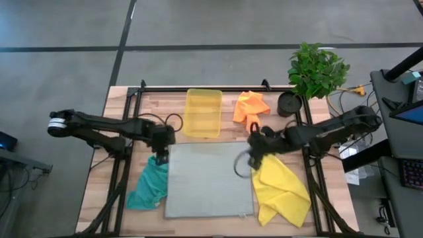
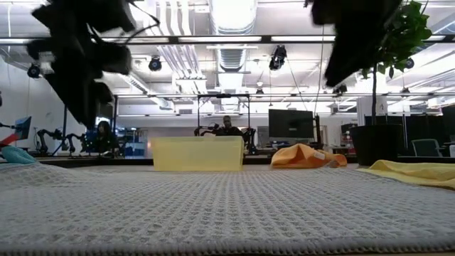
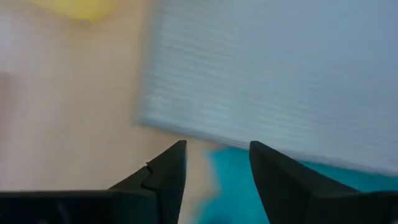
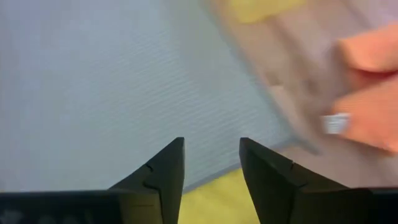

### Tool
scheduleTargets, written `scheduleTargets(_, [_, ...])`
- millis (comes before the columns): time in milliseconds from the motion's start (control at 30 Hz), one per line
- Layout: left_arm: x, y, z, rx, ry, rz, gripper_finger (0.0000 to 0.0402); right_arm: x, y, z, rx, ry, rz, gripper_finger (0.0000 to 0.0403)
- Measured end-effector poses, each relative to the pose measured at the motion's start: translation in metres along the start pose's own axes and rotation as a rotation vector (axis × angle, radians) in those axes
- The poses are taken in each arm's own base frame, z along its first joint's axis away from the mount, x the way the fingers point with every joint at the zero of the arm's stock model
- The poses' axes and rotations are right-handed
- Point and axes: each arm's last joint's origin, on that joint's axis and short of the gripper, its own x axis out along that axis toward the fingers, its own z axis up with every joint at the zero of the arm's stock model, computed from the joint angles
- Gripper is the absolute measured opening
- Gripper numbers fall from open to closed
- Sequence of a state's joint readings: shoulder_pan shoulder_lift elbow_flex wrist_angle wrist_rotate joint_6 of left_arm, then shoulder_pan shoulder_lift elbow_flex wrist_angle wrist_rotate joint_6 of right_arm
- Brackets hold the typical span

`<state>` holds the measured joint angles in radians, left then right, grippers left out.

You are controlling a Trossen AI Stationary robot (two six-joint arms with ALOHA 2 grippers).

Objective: Fold microfiber towels
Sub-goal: Fold the gray microfiber cloth

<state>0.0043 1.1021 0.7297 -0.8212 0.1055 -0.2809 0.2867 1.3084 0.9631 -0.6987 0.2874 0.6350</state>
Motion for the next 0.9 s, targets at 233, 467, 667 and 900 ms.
scheduleTargets(233, [-0.032,-0.045,-0.022,0.029,-0.103,-0.241,0.0162,-0.02,0.048,-0.045,-0.099,0.014,0.158,0.0136])
scheduleTargets(467, [-0.021,-0.126,-0.052,0.213,-0.195,-0.331,0.0162,-0.015,0.069,-0.081,-0.104,0.02,0.124,0.0124])
scheduleTargets(667, [0.014,-0.196,-0.076,0.387,-0.094,-0.192,0.0161,-0.008,0.076,-0.09,-0.124,0.041,0.104,0.0121])
scheduleTargets(900, [0.059,-0.251,-0.061,0.512,-0.041,-0.093,0.0161,-0.007,0.075,-0.091,-0.227,0.04,0.101,0.0121])
